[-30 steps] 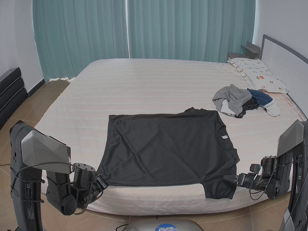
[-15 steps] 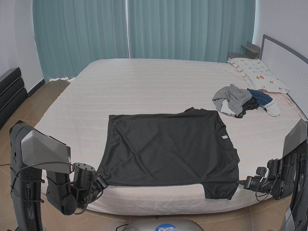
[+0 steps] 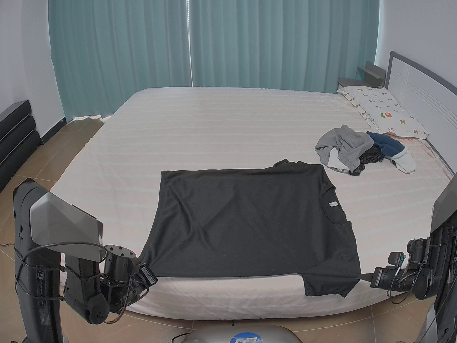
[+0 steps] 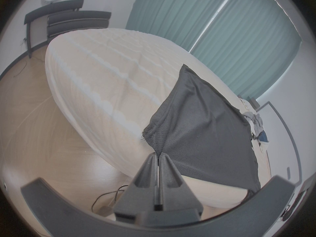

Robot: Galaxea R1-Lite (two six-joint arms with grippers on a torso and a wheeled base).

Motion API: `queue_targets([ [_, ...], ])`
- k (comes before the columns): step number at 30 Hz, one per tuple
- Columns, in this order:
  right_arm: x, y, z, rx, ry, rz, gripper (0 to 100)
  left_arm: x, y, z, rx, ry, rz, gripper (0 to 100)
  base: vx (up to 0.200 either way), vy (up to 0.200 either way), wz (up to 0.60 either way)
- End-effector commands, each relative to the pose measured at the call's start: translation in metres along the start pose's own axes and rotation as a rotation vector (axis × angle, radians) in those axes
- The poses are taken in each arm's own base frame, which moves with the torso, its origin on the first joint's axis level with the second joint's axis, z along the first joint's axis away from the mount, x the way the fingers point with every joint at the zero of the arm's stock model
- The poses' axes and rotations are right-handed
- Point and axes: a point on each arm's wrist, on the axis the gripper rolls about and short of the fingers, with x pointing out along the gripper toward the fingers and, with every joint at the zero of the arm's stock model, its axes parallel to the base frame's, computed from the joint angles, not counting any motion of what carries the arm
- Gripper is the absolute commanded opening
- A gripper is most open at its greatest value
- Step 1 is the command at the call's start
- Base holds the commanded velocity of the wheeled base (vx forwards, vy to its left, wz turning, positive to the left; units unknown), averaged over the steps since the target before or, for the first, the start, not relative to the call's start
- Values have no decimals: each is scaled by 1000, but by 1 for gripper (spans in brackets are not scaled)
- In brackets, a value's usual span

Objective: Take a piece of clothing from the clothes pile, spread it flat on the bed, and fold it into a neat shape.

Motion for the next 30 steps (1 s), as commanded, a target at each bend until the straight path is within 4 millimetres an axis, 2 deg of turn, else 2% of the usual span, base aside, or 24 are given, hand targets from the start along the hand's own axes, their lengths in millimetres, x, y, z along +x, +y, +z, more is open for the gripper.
queue_targets([
  [1, -7, 1, -1, 8, -4, 0, 0, -6, 6, -3, 17, 10, 14, 0, 0, 0, 0],
  [5, -13, 2, 3, 6, -23, -4, 0, -10, 10, -6, 50, 23, 29, 0, 0, 0, 0],
  [9, -18, 2, -1, 22, 25, -13, 0, -11, 13, -9, 87, 39, 47, 0, 0, 0, 0],
  [18, -30, -6, -8, -62, 90, -52, 0, -15, 20, -14, 151, 68, 73, 0, 0, 0, 0],
  [30, -50, 8, -9, -84, 138, -55, 0, -31, 29, -19, 246, 106, 96, 0, 0, 0, 0],
])
